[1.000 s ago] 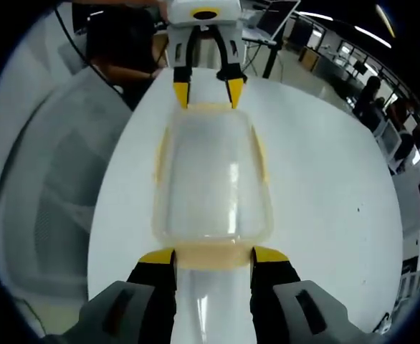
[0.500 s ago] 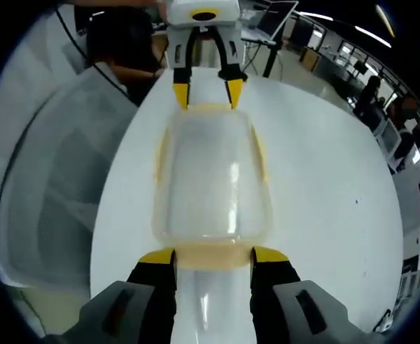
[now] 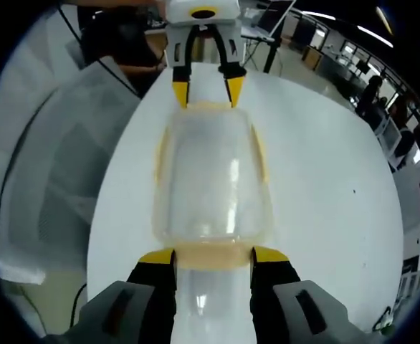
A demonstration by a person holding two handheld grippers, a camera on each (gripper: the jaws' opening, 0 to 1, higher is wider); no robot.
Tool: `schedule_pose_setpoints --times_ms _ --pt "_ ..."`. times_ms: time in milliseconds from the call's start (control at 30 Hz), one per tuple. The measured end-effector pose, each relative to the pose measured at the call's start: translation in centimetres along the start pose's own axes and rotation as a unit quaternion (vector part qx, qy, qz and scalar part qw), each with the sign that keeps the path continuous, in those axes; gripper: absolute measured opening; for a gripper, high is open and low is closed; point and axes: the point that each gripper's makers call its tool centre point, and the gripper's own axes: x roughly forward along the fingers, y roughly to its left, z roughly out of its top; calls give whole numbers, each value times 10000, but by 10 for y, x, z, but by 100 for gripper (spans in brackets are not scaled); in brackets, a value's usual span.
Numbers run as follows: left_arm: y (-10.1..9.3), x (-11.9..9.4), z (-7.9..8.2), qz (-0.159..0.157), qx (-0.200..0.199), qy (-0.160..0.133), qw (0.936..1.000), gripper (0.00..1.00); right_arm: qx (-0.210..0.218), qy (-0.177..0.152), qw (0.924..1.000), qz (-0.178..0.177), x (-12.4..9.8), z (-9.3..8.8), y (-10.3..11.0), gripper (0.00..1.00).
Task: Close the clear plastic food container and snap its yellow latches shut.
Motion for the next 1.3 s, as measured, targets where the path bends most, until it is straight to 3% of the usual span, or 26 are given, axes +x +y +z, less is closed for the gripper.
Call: schedule_pose_setpoints --times_ms 1300 --pt "0 31 62 -29 -225 39 9997 38 -106 -6 9999 134 -27 -63 -8 38"
